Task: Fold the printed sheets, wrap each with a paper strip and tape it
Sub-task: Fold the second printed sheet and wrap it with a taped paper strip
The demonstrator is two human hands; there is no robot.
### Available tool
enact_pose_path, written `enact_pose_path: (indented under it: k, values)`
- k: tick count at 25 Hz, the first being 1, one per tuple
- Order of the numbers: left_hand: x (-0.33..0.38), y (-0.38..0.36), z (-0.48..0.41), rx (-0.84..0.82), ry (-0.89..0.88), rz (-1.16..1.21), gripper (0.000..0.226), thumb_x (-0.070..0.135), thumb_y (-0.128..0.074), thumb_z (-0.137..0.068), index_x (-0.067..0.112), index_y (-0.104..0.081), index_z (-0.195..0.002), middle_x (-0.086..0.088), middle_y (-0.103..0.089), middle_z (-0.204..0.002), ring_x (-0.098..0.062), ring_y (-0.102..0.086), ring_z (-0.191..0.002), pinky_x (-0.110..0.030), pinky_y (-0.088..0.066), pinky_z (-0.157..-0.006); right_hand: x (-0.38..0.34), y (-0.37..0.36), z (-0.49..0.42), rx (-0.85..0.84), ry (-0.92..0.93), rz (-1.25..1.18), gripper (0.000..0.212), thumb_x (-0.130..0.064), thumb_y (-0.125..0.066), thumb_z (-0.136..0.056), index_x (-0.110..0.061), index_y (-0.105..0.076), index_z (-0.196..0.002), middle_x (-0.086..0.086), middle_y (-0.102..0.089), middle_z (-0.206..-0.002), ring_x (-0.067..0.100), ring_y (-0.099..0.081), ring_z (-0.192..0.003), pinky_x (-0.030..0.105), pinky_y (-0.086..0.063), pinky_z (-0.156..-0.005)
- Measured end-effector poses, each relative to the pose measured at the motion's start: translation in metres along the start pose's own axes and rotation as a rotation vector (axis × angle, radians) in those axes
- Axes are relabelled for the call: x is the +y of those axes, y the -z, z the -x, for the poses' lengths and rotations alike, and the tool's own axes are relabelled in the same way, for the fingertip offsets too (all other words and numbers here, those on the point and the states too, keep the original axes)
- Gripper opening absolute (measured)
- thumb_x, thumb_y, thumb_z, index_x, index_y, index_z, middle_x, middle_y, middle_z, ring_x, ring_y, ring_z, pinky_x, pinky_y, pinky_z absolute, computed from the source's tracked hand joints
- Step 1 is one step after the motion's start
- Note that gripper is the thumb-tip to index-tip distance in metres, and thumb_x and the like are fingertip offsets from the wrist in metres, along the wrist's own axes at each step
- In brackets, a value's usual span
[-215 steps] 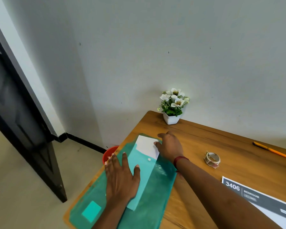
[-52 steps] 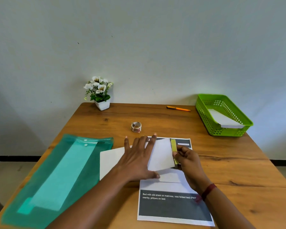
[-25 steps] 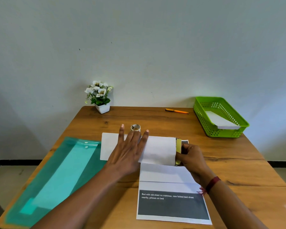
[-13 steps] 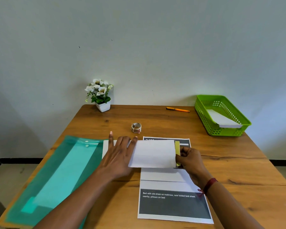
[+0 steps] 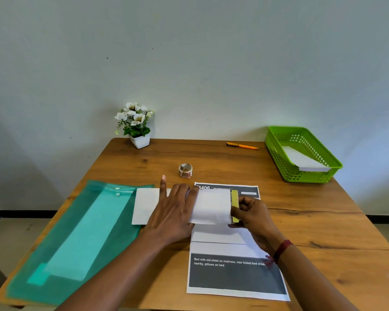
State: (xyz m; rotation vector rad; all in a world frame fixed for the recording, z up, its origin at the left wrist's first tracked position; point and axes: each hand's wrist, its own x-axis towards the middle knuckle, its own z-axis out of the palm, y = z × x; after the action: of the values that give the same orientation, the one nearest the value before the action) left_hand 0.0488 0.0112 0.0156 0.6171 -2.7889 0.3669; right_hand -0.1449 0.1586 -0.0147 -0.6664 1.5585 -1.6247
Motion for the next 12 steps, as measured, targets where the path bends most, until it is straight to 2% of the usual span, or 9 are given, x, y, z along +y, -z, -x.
enact_pose_path:
  k: [2,4,6,7,9,10,12]
  values:
    - [-0.002,-0.001,0.003,-0.001,0.036,-0.011,0.084,0.049,-0.065,-0.068,0.013,-0.041,-0.141,-0.008,-0.050,-0.122,-0.028,-0.047,-0.115,-0.070,-0.008,-0.115,0.004,0.002,0.003,0.118,0.077,0.058,0.003,-0.011,-0.073,-0.088,-0.014,-0.073,-0.086,0.005,-0.072,-0.073,0.020,-0.065,-0.064,0.032,-0.057,-0.057]
    - [-0.005,-0.004,0.009,-0.007,0.095,-0.018,0.088,0.038,-0.075,-0.060,0.012,-0.045,-0.139,-0.010,-0.051,-0.123,-0.030,-0.047,-0.117,-0.071,-0.013,-0.114,0.010,0.015,0.007,0.299,0.265,0.355,0.004,-0.017,-0.072,-0.089,-0.020,-0.073,-0.087,-0.005,-0.073,-0.074,0.009,-0.065,-0.065,0.023,-0.052,-0.060]
    - [-0.006,-0.011,0.019,-0.016,0.161,-0.011,0.091,0.031,-0.080,-0.056,0.011,-0.049,-0.138,-0.012,-0.053,-0.124,-0.031,-0.048,-0.119,-0.073,-0.014,-0.112,0.015,0.026,0.016,0.413,0.448,0.691,0.008,-0.019,-0.074,-0.087,-0.026,-0.073,-0.088,-0.013,-0.074,-0.086,0.004,-0.063,-0.068,0.015,-0.046,-0.063]
    - [-0.006,-0.015,0.023,-0.024,0.189,-0.001,0.091,0.030,-0.082,-0.055,0.010,-0.050,-0.138,-0.013,-0.054,-0.125,-0.032,-0.048,-0.120,-0.073,-0.013,-0.112,0.018,0.029,0.020,0.413,0.533,0.824,0.009,-0.018,-0.075,-0.087,-0.025,-0.074,-0.092,-0.012,-0.074,-0.093,0.007,-0.063,-0.074,0.017,-0.048,-0.067]
    - [-0.004,-0.023,0.030,-0.024,0.235,0.017,0.091,0.026,-0.082,-0.054,0.008,-0.051,-0.137,-0.014,-0.055,-0.124,-0.034,-0.050,-0.121,-0.073,-0.011,-0.113,0.029,0.028,0.024,0.335,0.690,1.059,0.012,-0.021,-0.073,-0.087,-0.020,-0.074,-0.099,-0.004,-0.073,-0.102,0.021,-0.063,-0.098,0.035,-0.052,-0.079]
    - [-0.003,-0.026,0.033,-0.010,0.262,0.025,0.090,0.024,-0.082,-0.053,0.007,-0.052,-0.137,-0.015,-0.055,-0.123,-0.034,-0.051,-0.121,-0.073,-0.009,-0.113,0.033,0.027,0.025,0.305,0.722,1.147,0.017,-0.028,-0.069,-0.087,-0.019,-0.074,-0.102,-0.003,-0.073,-0.107,0.026,-0.061,-0.108,0.040,-0.051,-0.083]
    - [-0.003,-0.031,0.037,0.042,0.315,0.051,0.091,0.021,-0.083,-0.051,0.006,-0.054,-0.135,-0.016,-0.056,-0.122,-0.036,-0.052,-0.121,-0.074,-0.008,-0.112,0.039,0.025,0.025,0.293,0.680,1.252,0.033,-0.044,-0.058,-0.090,-0.022,-0.072,-0.110,-0.006,-0.070,-0.118,0.028,-0.055,-0.124,0.041,-0.045,-0.089]
